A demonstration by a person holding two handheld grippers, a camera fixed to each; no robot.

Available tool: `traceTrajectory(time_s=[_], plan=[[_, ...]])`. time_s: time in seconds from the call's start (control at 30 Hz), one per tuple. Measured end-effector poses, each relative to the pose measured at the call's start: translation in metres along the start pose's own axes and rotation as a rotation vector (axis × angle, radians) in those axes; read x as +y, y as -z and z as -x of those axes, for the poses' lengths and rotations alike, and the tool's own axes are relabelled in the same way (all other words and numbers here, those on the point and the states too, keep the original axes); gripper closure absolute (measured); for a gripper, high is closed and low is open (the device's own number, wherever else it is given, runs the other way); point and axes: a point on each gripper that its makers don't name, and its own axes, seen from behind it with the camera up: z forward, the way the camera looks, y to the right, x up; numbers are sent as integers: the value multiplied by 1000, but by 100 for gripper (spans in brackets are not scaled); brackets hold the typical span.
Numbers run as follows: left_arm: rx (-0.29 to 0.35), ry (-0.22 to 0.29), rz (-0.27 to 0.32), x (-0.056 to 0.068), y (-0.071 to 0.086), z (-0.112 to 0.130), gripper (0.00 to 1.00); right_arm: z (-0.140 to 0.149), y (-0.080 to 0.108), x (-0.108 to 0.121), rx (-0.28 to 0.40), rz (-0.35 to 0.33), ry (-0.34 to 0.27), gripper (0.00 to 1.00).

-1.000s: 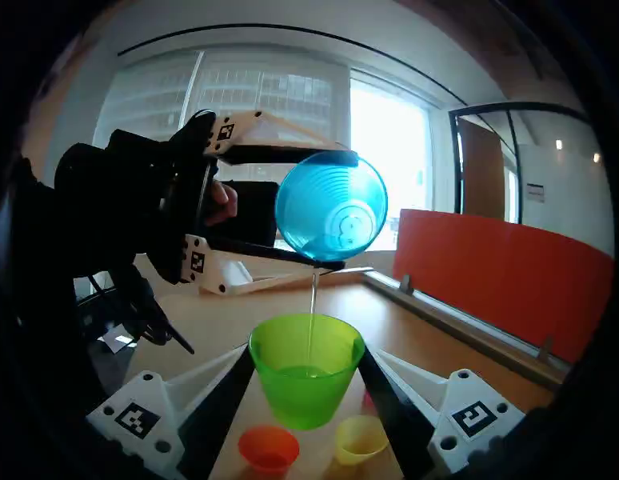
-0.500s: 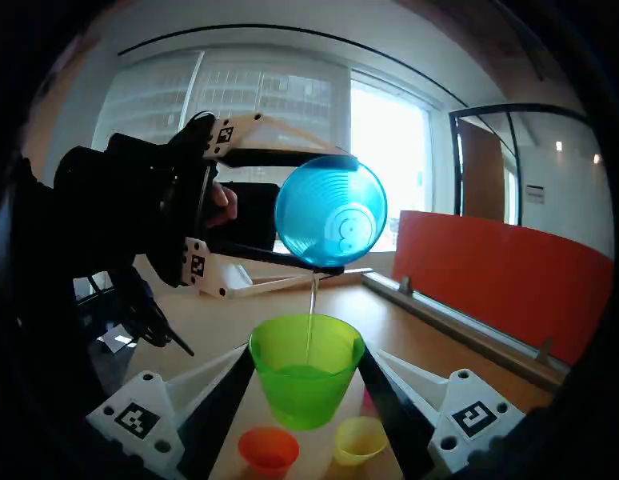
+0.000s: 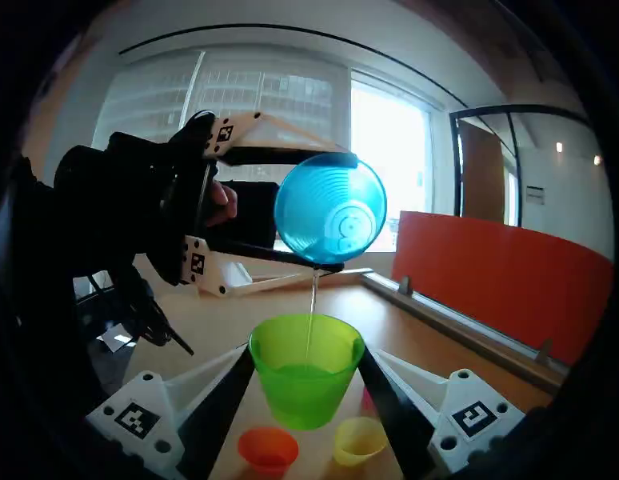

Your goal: Pour water

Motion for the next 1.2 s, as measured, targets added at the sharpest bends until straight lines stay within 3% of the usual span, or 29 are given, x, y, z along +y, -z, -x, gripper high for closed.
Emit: traceTrajectory(time_s=[1.2], plan=[[8, -45, 1, -1, -3, -4, 13, -6, 2, 0, 12, 3, 3, 8]])
